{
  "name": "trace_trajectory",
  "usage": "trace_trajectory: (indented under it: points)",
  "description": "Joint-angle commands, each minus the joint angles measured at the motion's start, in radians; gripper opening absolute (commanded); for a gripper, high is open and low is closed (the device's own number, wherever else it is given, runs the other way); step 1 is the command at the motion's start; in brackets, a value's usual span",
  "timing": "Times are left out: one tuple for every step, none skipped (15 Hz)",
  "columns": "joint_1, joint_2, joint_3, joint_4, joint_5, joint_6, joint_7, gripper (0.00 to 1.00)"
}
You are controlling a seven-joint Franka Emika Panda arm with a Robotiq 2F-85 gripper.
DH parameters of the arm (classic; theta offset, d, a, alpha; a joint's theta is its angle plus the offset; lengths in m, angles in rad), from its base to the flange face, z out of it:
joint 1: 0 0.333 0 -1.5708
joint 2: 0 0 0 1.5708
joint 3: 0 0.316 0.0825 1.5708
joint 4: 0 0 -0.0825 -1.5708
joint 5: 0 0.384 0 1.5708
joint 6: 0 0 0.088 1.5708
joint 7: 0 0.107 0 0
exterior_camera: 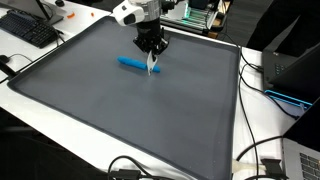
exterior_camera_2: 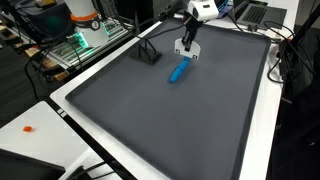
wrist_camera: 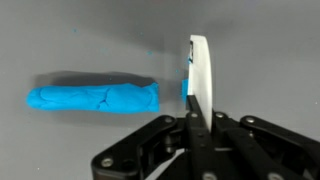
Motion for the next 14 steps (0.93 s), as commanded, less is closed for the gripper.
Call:
trace_trajectory:
  points:
    - [0.003, -0.056, -0.002, 0.01, -0.011, -0.068, 0.0, 0.01]
    - [0.002, -0.065, -0.003, 0.017, -0.015, -0.077, -0.002, 0.01]
    - [0.003, -0.073, -0.004, 0.022, -0.02, -0.085, -0.002, 0.01]
    - [0.002, -0.081, -0.006, 0.029, -0.026, -0.094, -0.006, 0.01]
    - [0.001, -0.088, -0.007, 0.036, -0.033, -0.103, -0.007, 0.01]
    - [0.0, -0.094, -0.009, 0.044, -0.04, -0.109, -0.01, 0.01]
    - [-0.002, -0.099, -0.01, 0.05, -0.044, -0.112, -0.016, 0.01]
    - [-0.004, -0.103, -0.012, 0.055, -0.052, -0.115, -0.021, 0.01]
    - [-0.005, -0.105, -0.015, 0.061, -0.061, -0.12, -0.027, 0.01]
    - [-0.007, -0.105, -0.018, 0.068, -0.072, -0.125, -0.031, 0.01]
    - [-0.008, -0.104, -0.023, 0.073, -0.088, -0.126, -0.036, 0.01]
    - [-0.011, -0.102, -0.026, 0.075, -0.096, -0.125, -0.043, 0.01]
    - [-0.013, -0.098, -0.029, 0.077, -0.105, -0.122, -0.048, 0.01]
    - [-0.016, -0.093, -0.033, 0.078, -0.114, -0.119, -0.053, 0.01]
